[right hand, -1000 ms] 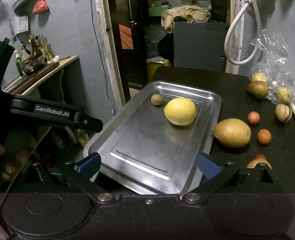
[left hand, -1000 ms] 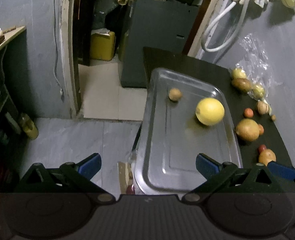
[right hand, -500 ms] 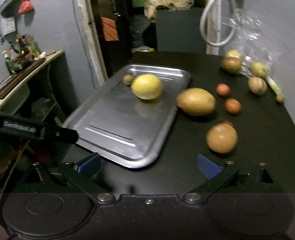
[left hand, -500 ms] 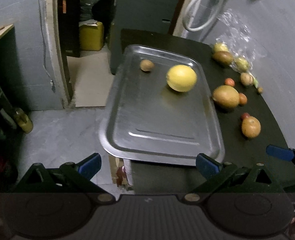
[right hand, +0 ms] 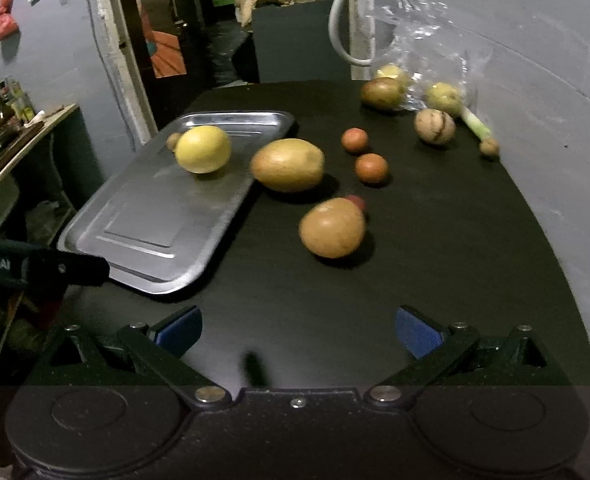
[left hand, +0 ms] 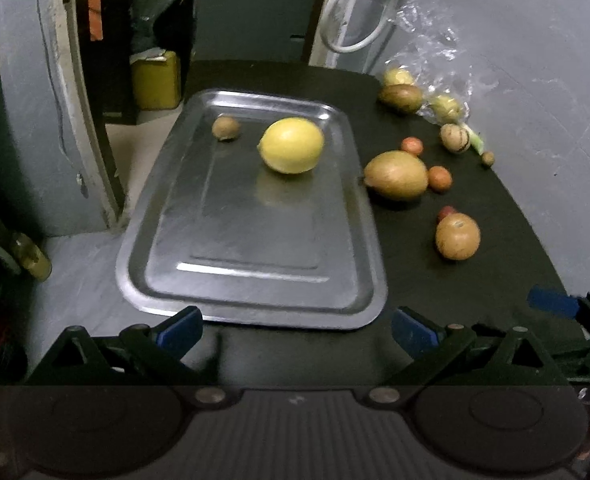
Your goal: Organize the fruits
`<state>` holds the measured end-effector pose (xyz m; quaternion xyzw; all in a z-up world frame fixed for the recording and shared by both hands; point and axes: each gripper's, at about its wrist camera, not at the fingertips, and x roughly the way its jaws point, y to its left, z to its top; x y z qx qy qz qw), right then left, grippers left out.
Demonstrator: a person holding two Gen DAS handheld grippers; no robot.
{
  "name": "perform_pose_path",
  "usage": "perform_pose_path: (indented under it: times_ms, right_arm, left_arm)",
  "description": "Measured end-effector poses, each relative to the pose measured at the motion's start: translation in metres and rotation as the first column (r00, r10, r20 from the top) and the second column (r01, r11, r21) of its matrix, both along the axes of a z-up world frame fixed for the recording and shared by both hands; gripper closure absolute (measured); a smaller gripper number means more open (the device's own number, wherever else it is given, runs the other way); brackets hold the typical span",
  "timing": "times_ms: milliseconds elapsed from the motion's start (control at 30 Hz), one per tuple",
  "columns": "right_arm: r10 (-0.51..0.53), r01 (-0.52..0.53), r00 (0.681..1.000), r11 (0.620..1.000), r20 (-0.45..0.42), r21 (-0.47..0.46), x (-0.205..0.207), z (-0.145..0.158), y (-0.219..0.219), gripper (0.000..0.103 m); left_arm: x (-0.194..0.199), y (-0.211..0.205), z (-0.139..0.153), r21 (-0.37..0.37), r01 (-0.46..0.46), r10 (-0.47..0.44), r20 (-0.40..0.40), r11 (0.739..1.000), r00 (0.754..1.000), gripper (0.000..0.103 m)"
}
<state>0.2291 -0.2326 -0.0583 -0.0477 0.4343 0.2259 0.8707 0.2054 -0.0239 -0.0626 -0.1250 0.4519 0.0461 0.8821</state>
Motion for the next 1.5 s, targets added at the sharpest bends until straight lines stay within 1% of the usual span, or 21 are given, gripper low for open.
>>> perform_pose_path:
  times_ms: [200,467,600,867,1000,1100,1200,1333,1400,1433,1500]
  right_arm:
    - [-0.012,0.012,1.0,1.0,-0.01,-0.003,0.002,-0.006,-0.015,0.001]
    - [-0.029,0.029,1.0,1.0,-0.006,-0.007,0.009,-0.011,-0.029,0.001]
    - [-0.027,0.027,1.0,1.0,0.003,-0.004,0.013,-0.012,-0.031,0.001]
    - [0.005,-0.005,1.0,1.0,0.025,-0.013,0.018,-0.015,-0.027,0.001]
    - [0.024,-0.023,0.999,1.0,0.041,-0.009,0.024,-0.016,-0.022,0.001]
    - [0.035,-0.034,0.998,0.999,0.057,-0.012,0.03,-0.017,-0.016,0.001]
    - [0.043,-0.042,0.996,0.999,0.074,-0.015,0.034,-0.017,-0.012,0.001]
    - [0.058,-0.056,0.994,0.998,0.089,-0.023,0.039,-0.019,-0.008,0.001]
    - [0.062,-0.061,0.994,0.998,0.093,-0.018,0.042,-0.02,-0.007,0.001]
    - [0.063,-0.062,0.994,0.998,0.094,-0.015,0.043,-0.02,-0.006,0.001]
    - [0.066,-0.065,0.993,0.998,0.1,-0.01,0.046,-0.021,-0.004,0.001]
  left_arm:
    - [0.018,-0.018,0.005,0.012,0.02,-0.021,0.024,1.0,0.999,0.001]
    - [0.054,-0.044,0.012,0.043,0.086,-0.088,0.064,0.995,0.994,0.001]
    - [0.075,-0.057,0.015,0.081,0.13,-0.136,0.078,0.988,0.988,0.001]
    - [0.115,-0.074,0.011,0.182,0.208,-0.222,0.061,0.961,0.973,0.001]
    - [0.132,-0.083,0.008,0.253,0.254,-0.273,0.042,0.934,0.961,0.001]
    - [0.142,-0.088,0.004,0.292,0.294,-0.314,0.022,0.91,0.949,0.001]
    - [0.15,-0.094,0.0,0.341,0.356,-0.374,-0.013,0.87,0.927,0.001]
    - [0.157,-0.105,-0.008,0.407,0.431,-0.448,-0.058,0.805,0.892,0.001]
    - [0.161,-0.11,-0.012,0.443,0.451,-0.467,-0.081,0.774,0.881,0.001]
    - [0.161,-0.11,-0.013,0.454,0.458,-0.472,-0.089,0.764,0.877,0.001]
    - [0.163,-0.11,-0.016,0.464,0.467,-0.48,-0.099,0.753,0.872,0.001]
